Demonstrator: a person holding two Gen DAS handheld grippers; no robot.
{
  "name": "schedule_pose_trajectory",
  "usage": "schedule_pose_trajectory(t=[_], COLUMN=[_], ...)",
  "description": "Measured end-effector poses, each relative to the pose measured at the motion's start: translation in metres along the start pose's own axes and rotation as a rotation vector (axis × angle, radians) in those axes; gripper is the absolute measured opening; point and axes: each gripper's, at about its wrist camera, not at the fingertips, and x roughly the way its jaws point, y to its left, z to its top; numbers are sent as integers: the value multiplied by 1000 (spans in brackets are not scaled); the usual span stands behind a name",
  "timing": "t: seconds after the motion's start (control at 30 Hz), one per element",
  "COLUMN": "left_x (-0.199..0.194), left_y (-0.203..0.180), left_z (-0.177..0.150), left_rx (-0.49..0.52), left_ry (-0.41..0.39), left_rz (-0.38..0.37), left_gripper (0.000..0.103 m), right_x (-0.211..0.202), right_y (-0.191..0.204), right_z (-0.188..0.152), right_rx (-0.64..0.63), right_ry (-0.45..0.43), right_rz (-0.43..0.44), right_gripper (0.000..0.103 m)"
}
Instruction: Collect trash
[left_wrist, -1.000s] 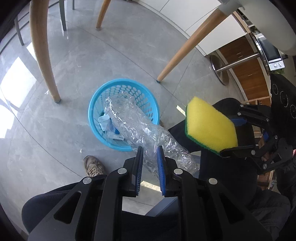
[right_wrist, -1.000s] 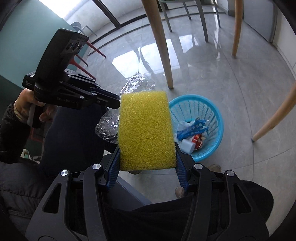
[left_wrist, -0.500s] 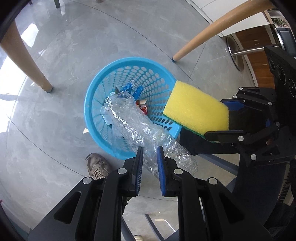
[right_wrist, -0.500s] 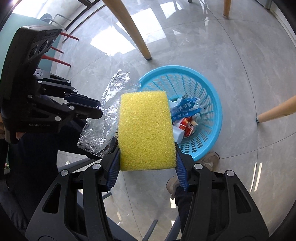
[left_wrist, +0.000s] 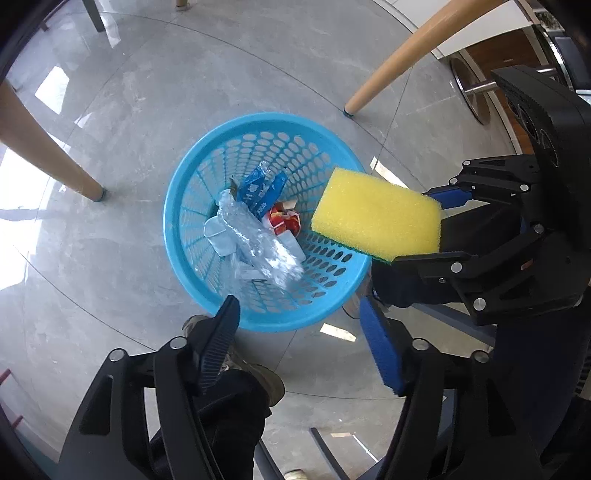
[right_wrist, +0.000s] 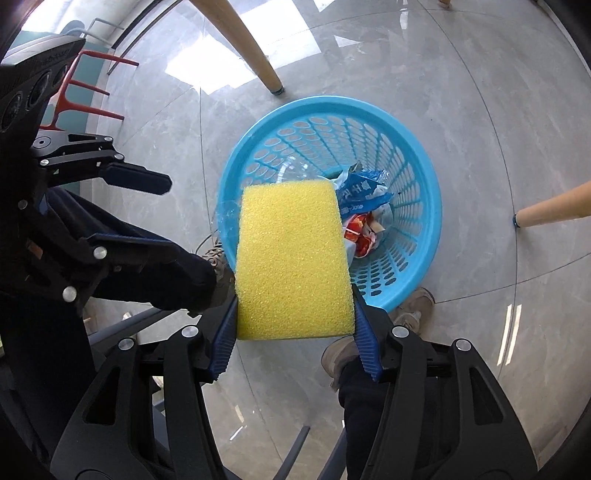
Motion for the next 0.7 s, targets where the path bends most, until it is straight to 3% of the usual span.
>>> schedule_pose_trajectory(t=[0.03, 0.1, 0.13, 0.27, 0.7], left_x=[-1, -3, -3, -6, -12], left_y=[0, -1, -2, -7, -13], left_z=[0, -1, 0, -1, -6], left_rx=[-2, 2, 6, 32, 54], left_ry=[1, -7, -6, -20, -40], left_rz=[5, 39, 50, 86, 154], left_gripper=[79, 87, 89, 96, 97], right_x=[2, 3, 2, 2, -13], right_y=[-2, -3, -4, -3, 6], right_z=[1, 3, 3, 4, 3], right_rx=[1, 9, 16, 18, -7], right_ry=[1, -1, -7, 4, -32], right_rz=[0, -4, -10, -26, -66], right_gripper=[58, 80, 96, 95, 95])
